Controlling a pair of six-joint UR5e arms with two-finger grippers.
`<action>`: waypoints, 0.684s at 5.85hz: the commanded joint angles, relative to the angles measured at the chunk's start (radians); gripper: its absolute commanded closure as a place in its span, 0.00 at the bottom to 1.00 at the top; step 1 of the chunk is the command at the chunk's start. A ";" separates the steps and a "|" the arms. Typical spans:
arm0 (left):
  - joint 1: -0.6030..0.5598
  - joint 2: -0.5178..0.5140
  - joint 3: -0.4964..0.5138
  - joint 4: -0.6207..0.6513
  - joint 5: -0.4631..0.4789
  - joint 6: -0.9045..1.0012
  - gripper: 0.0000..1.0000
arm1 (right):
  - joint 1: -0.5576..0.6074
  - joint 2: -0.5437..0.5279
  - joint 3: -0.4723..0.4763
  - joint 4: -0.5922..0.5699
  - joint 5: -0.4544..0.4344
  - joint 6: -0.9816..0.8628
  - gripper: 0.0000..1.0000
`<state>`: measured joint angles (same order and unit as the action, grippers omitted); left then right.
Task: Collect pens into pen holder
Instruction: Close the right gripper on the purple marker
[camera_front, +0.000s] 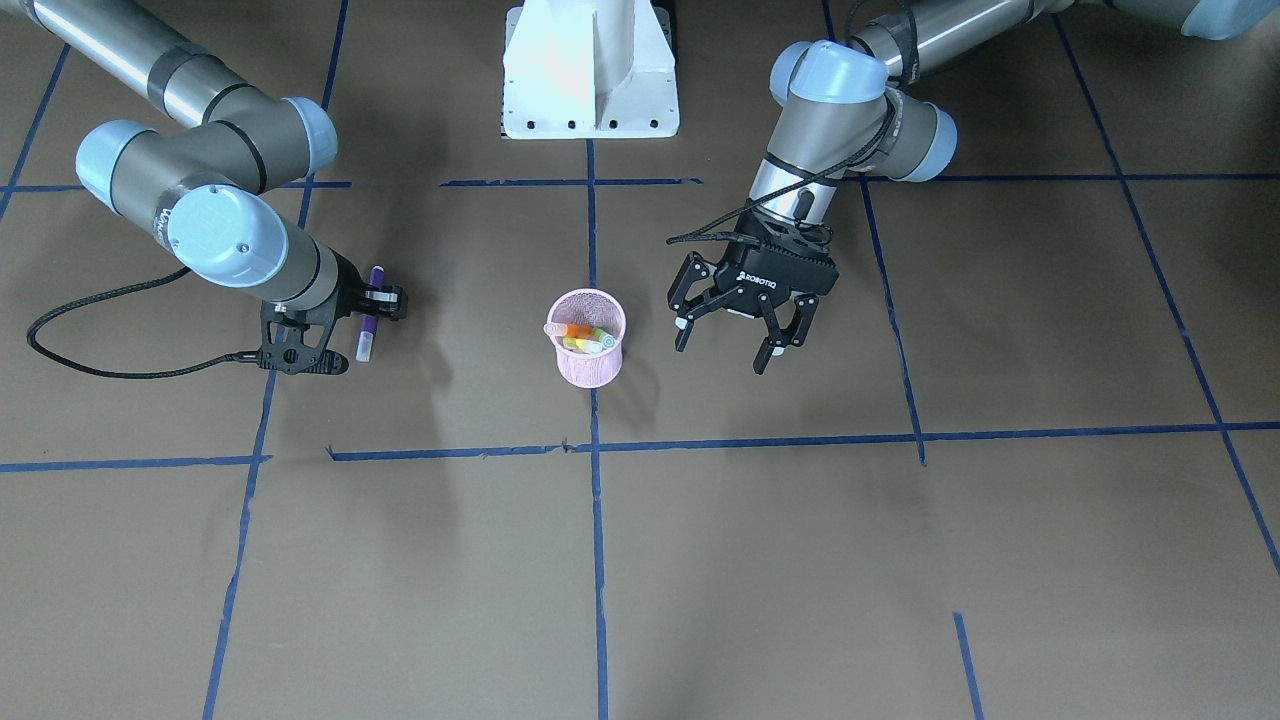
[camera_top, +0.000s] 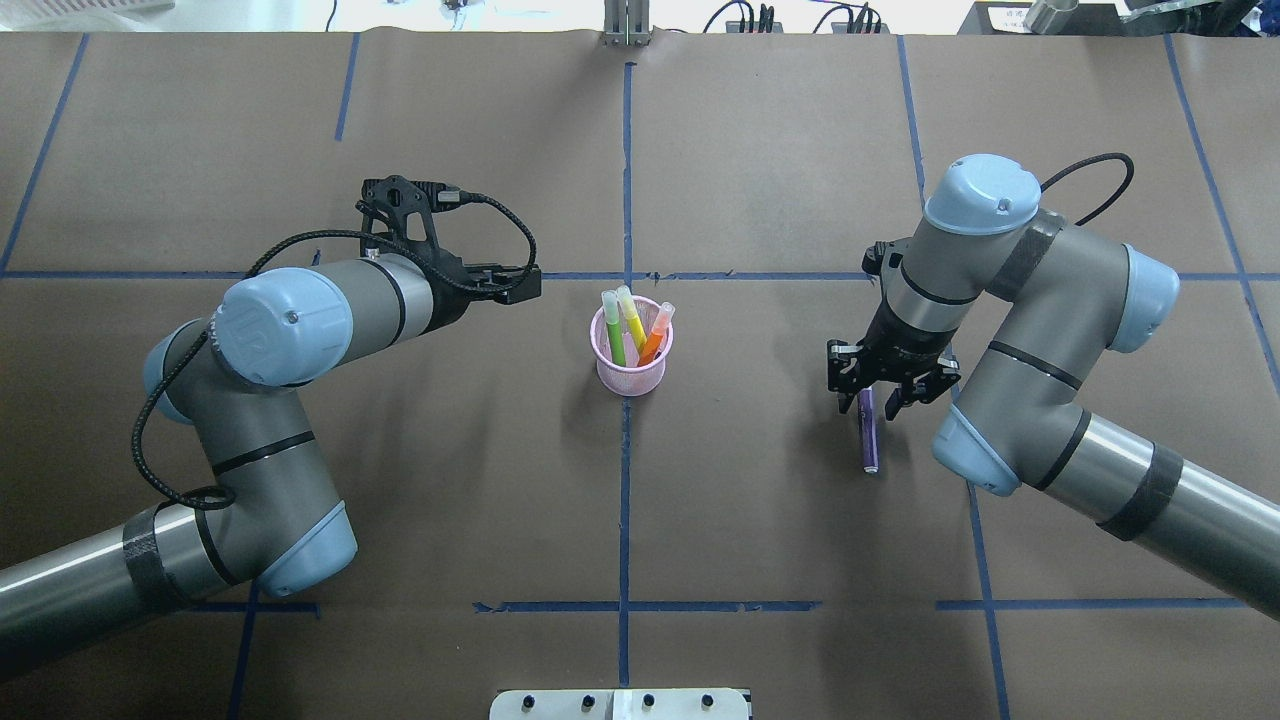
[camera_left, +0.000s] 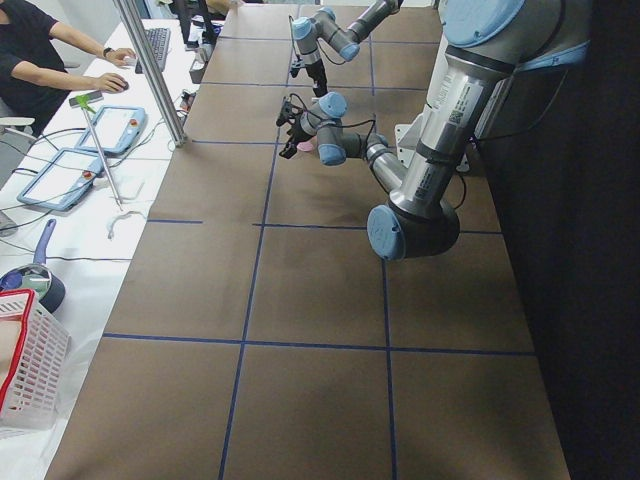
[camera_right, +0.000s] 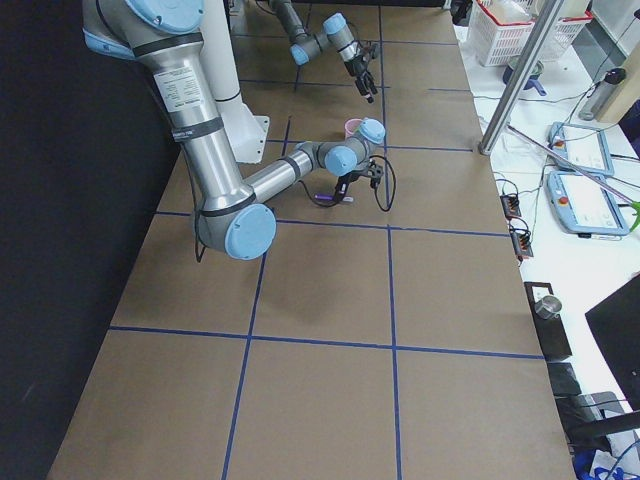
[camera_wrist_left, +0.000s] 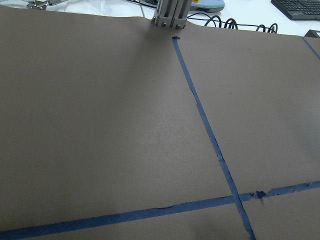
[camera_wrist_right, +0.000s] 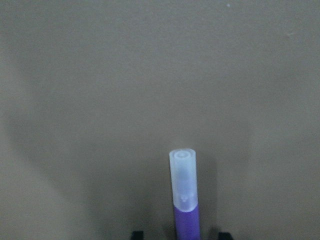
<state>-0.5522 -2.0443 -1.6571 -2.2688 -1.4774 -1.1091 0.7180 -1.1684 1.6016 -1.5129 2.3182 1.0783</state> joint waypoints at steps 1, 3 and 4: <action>0.001 -0.001 -0.001 0.000 0.000 0.000 0.00 | 0.006 0.000 -0.002 0.000 -0.006 0.000 0.41; 0.002 0.001 -0.001 -0.002 0.000 -0.002 0.00 | 0.005 0.001 -0.012 0.000 -0.034 0.002 0.41; 0.002 -0.001 0.000 -0.002 0.000 0.000 0.00 | 0.005 0.003 -0.015 0.000 -0.036 0.002 0.41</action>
<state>-0.5507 -2.0442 -1.6579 -2.2702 -1.4772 -1.1098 0.7228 -1.1672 1.5899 -1.5125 2.2892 1.0798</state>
